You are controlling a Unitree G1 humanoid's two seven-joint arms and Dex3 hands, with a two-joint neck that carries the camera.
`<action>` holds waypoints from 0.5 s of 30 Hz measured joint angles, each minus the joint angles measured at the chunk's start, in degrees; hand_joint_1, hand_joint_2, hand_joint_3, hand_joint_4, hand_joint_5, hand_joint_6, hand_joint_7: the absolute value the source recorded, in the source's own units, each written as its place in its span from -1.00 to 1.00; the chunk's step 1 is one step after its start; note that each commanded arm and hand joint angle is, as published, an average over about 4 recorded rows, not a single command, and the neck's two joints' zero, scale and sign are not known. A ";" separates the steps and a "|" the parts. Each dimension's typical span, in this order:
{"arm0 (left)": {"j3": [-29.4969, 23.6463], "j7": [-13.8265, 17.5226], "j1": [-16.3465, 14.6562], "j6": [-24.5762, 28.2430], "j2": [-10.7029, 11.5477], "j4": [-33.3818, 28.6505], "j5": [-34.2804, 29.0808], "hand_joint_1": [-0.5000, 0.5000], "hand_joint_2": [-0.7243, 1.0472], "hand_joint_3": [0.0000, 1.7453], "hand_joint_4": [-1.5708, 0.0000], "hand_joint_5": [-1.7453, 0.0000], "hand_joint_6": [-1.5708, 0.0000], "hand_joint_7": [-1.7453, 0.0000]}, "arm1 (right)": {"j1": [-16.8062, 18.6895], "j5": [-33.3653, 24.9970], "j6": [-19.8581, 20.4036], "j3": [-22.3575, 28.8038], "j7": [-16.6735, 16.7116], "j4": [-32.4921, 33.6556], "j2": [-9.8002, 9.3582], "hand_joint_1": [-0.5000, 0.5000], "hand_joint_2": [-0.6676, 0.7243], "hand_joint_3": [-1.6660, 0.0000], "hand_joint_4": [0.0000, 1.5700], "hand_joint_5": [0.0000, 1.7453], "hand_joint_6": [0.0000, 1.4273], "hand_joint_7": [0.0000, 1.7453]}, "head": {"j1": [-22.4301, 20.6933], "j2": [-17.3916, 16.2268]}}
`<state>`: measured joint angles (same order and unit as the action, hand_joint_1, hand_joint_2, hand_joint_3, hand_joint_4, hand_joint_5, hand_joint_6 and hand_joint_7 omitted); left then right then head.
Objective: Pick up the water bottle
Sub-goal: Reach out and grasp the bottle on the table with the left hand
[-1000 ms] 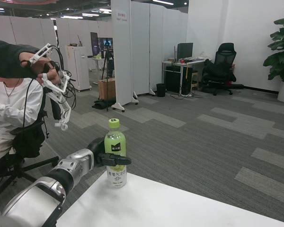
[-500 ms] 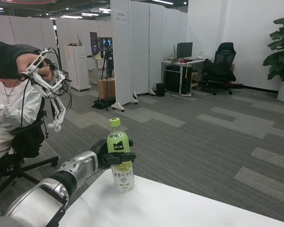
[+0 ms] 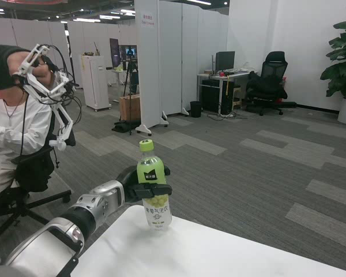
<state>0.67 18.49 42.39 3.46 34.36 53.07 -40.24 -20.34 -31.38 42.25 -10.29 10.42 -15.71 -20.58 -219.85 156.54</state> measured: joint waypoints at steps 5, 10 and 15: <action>-1.36 0.91 -0.74 2.68 -0.16 -3.94 1.71 -1.00 1.00 -0.90 -1.00 -1.00 -0.73 -0.84 | 0.00 -0.17 0.01 0.00 0.00 0.00 0.03 -0.92 1.00 1.00 -1.00 -1.00 -1.00 -1.00 | 0.40 -0.15; -3.74 1.31 -1.85 7.58 -0.24 -8.52 4.39 -1.00 1.00 -0.90 -1.00 -1.00 -0.72 -0.84 | 0.00 -0.23 0.04 0.01 0.00 0.00 0.04 -0.92 1.00 1.00 -1.00 -1.00 -1.00 -1.00 | 1.98 -1.07; -5.68 2.41 -2.99 13.43 -0.24 -16.18 7.37 -1.00 1.00 -0.90 -1.00 -1.00 -0.73 -0.84 | 0.01 -0.36 0.09 0.03 -0.02 0.01 0.07 -0.92 1.00 1.00 -1.00 -1.00 -1.00 -1.00 | 8.47 -3.75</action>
<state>-5.01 20.90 39.40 16.88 34.11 36.88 -32.87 -20.33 -31.74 42.34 -10.26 10.40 -15.70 -20.51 -211.38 152.79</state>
